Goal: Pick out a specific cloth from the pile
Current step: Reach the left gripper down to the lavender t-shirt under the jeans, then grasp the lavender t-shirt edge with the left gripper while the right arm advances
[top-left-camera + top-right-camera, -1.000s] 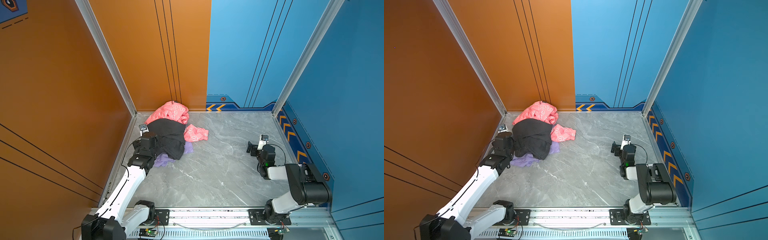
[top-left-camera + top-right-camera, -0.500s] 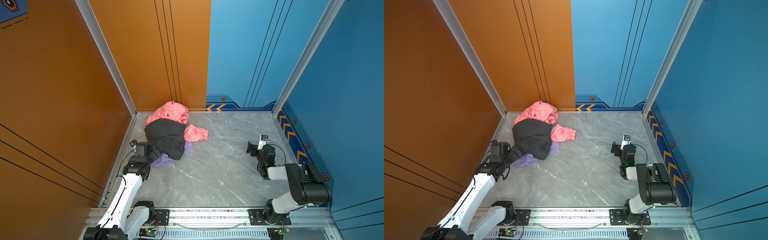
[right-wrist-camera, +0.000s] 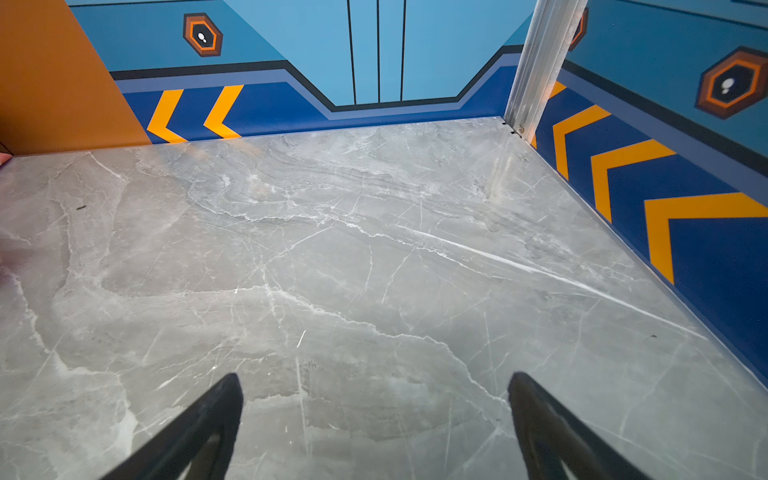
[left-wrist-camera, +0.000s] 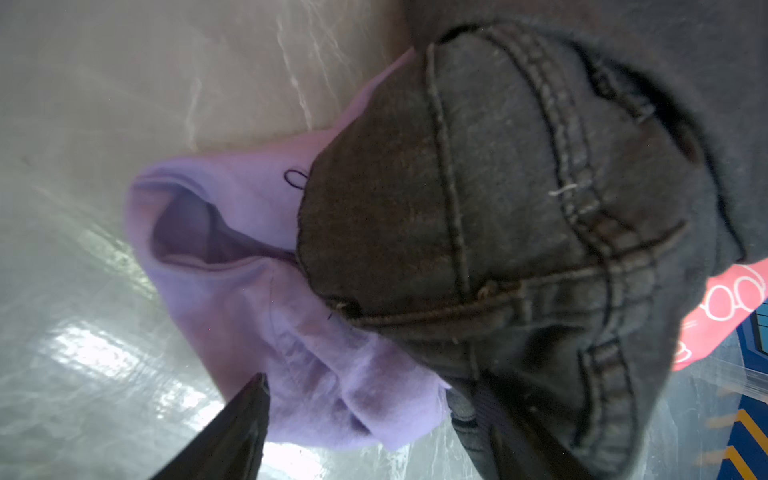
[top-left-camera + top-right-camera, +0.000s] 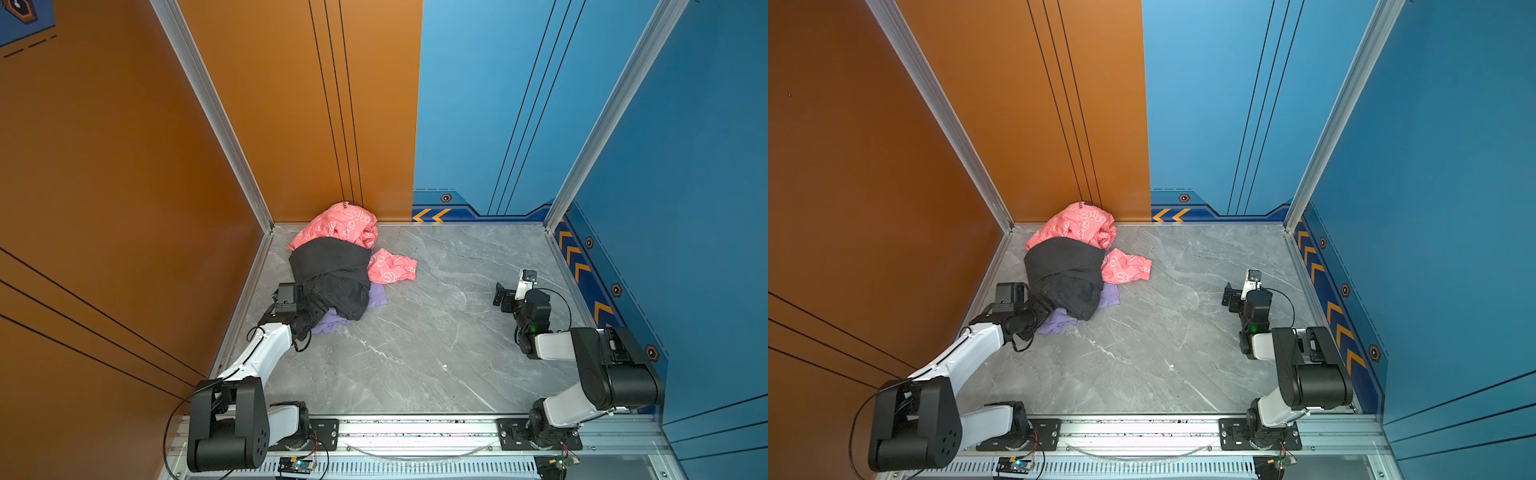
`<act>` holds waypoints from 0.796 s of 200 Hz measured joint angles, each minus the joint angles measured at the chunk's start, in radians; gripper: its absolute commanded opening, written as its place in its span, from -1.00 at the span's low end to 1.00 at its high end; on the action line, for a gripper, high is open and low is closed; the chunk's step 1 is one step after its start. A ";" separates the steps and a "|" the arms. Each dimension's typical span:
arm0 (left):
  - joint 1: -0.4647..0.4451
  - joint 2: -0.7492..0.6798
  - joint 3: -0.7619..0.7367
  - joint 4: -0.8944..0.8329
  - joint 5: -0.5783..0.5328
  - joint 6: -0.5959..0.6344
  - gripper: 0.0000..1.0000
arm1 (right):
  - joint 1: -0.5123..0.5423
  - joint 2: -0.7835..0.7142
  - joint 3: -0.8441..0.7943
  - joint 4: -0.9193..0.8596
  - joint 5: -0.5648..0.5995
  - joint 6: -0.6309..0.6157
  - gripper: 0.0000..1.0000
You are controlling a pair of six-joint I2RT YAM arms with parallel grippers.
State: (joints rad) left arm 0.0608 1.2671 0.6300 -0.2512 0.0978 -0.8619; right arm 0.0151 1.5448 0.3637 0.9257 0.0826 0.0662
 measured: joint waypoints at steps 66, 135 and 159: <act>0.004 0.178 0.056 0.055 0.136 -0.028 -0.29 | 0.000 0.000 0.000 0.000 0.000 0.000 1.00; 0.005 0.101 0.059 -0.014 0.143 -0.001 -1.00 | 0.000 0.000 0.000 0.000 0.000 0.000 1.00; 0.014 0.040 0.059 -0.045 0.141 0.005 -1.00 | 0.000 0.000 0.000 0.000 0.000 0.000 1.00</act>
State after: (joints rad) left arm 0.0753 1.3071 0.6888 -0.2966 0.2390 -0.8574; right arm 0.0151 1.5448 0.3637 0.9253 0.0826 0.0662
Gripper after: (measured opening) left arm 0.051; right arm 0.999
